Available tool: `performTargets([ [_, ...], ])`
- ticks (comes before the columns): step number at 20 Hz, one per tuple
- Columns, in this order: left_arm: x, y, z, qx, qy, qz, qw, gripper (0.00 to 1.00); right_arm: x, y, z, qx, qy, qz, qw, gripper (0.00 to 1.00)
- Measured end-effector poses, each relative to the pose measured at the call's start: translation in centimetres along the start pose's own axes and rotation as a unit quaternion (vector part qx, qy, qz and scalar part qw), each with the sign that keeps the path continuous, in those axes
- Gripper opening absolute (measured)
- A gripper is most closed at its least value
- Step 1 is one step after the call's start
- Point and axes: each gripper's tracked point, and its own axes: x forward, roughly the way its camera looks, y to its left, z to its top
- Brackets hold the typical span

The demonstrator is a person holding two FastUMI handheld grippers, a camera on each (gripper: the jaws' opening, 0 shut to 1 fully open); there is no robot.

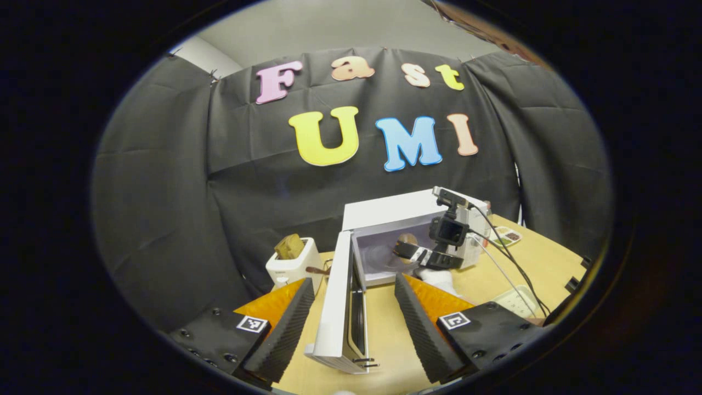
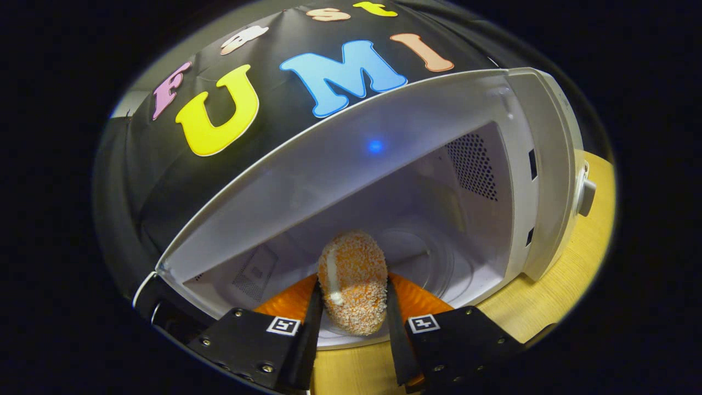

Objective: Open the microwave oven with the left hand, put the food in, and close the microwave oven.

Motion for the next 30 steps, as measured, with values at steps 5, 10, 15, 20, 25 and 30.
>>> performTargets([
  [5,0.5,0.8,-1.3,0.004,0.008,0.01,1.0,0.98,1.6,-1.0,-1.3,-0.023,-0.006,-0.017,1.0,0.57],
  [10,0.9,0.1,-1.1,0.006,0.003,0.007,1.0,1.0,2.7,-2.5,-2.1,-0.026,0.0,-0.041,0.999,0.63],
  [15,1.0,-0.4,-0.5,0.01,-0.005,0.003,1.0,0.99,2.2,-2.9,-3.0,-0.061,0.007,-0.047,0.997,0.96],
  [20,0.6,-0.5,0.4,0.007,-0.016,0.004,1.0,0.95,-1.1,-2.2,-1.6,-0.091,0.005,-0.032,0.995,0.98],
  [25,-0.2,1.0,0.9,-0.005,-0.026,0.021,0.999,0.95,-8.2,-0.7,4.5,-0.122,-0.028,0.005,0.992,0.98],
  [30,-1.5,3.7,2.7,-0.011,-0.051,0.045,0.998,0.97,-15.5,-1.0,12.5,-0.157,-0.055,0.029,0.986,0.98],
])
